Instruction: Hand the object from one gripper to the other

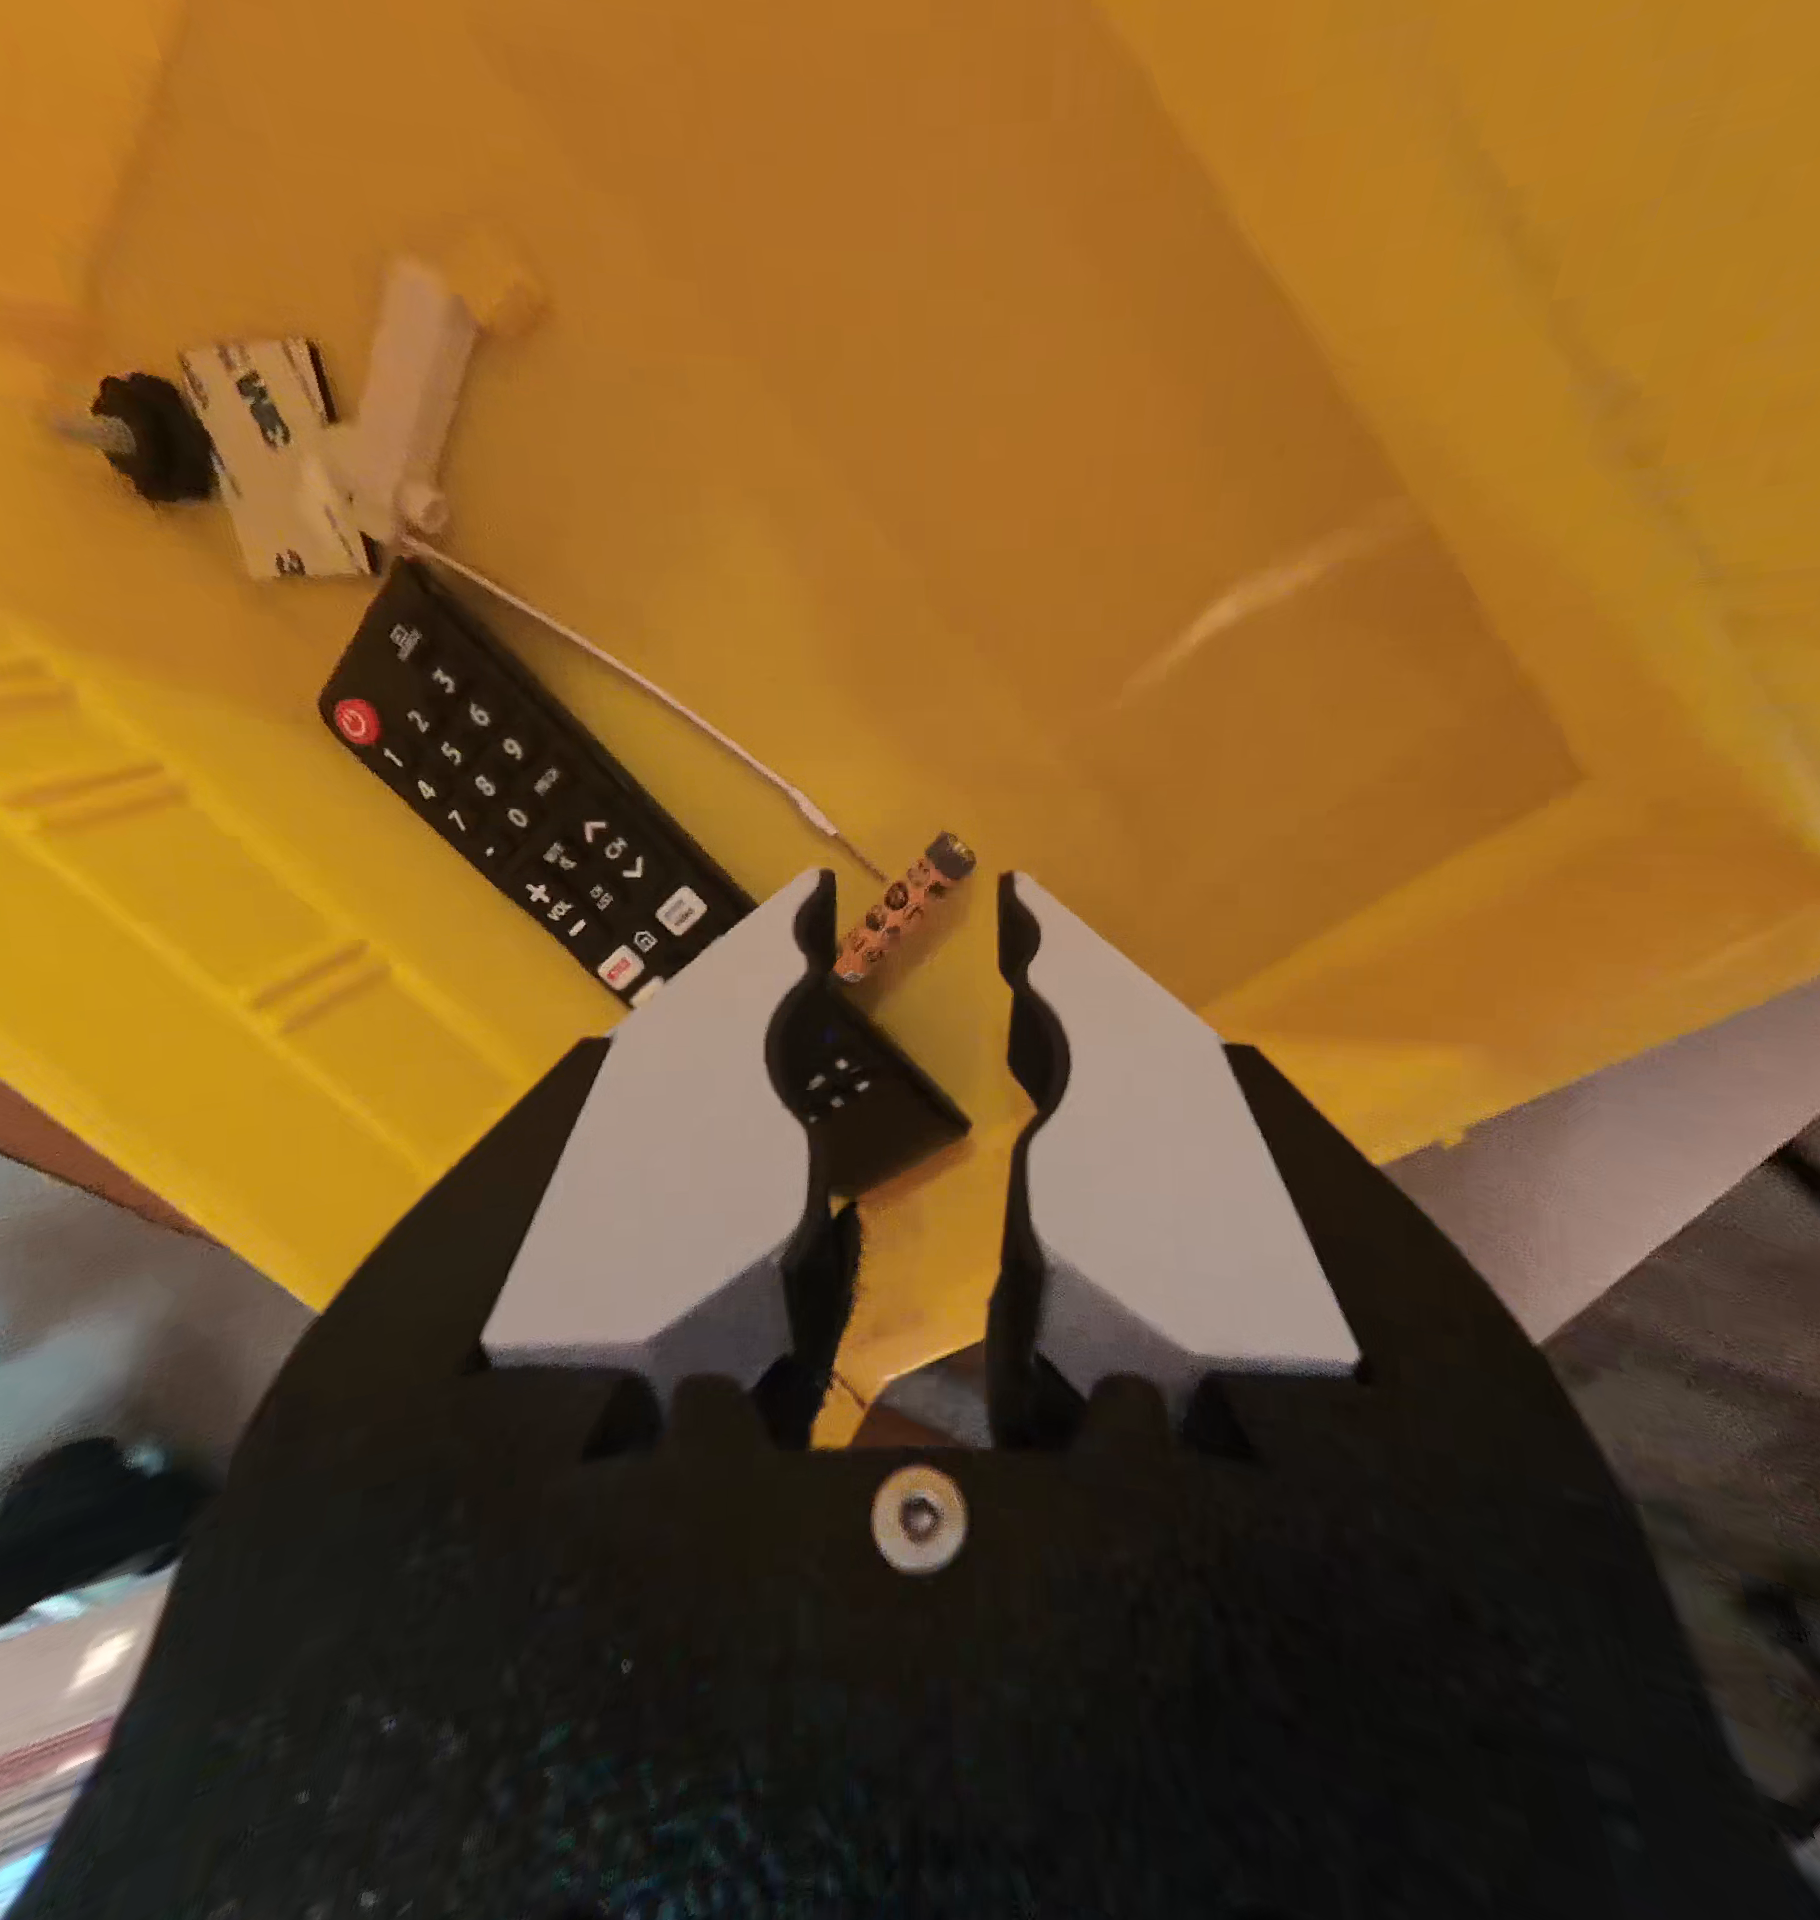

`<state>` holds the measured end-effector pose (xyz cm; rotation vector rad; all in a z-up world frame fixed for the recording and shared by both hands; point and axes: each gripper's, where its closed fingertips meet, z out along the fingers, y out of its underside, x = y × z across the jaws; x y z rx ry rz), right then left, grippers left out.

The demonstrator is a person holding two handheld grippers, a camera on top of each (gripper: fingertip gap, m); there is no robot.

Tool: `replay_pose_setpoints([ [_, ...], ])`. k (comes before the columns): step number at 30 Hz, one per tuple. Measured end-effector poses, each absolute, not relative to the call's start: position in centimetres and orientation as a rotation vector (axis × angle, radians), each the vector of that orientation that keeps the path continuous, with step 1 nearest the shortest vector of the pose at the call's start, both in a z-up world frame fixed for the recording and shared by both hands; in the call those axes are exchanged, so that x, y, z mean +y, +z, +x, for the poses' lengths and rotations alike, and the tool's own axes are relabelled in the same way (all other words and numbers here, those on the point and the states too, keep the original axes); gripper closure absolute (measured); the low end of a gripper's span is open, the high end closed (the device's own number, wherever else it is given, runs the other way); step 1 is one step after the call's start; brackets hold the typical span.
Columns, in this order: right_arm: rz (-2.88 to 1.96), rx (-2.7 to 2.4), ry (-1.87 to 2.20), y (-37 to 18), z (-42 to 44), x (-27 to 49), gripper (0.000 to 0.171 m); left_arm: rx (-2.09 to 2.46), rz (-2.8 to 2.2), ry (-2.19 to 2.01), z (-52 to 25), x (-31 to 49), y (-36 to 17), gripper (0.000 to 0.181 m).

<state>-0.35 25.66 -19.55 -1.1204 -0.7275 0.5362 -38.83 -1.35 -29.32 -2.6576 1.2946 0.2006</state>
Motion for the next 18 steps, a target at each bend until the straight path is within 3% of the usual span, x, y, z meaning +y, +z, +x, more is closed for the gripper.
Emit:
replay_pose_setpoints([
  [1, -1.121, -0.727, 0.537, -19.5, -0.4, 25.7, 0.111, 1.362, -2.65, 0.249, -39.3, -1.5, -29.5, 0.154],
  [10, -1.119, -0.733, 0.539, -19.6, -0.4, 25.6, 0.111, 1.646, -2.622, 0.44, -41.4, -1.5, -31.6, 0.152],
  [14, -1.115, -0.744, 0.539, -19.6, -0.6, 25.5, 0.111, 1.679, -2.64, 0.491, -41.9, -1.5, -32.0, 0.171],
  [18, -1.114, -0.746, 0.539, -19.6, -0.6, 25.5, 0.112, 1.697, -2.64, 0.537, -41.9, -1.6, -32.0, 0.174],
])
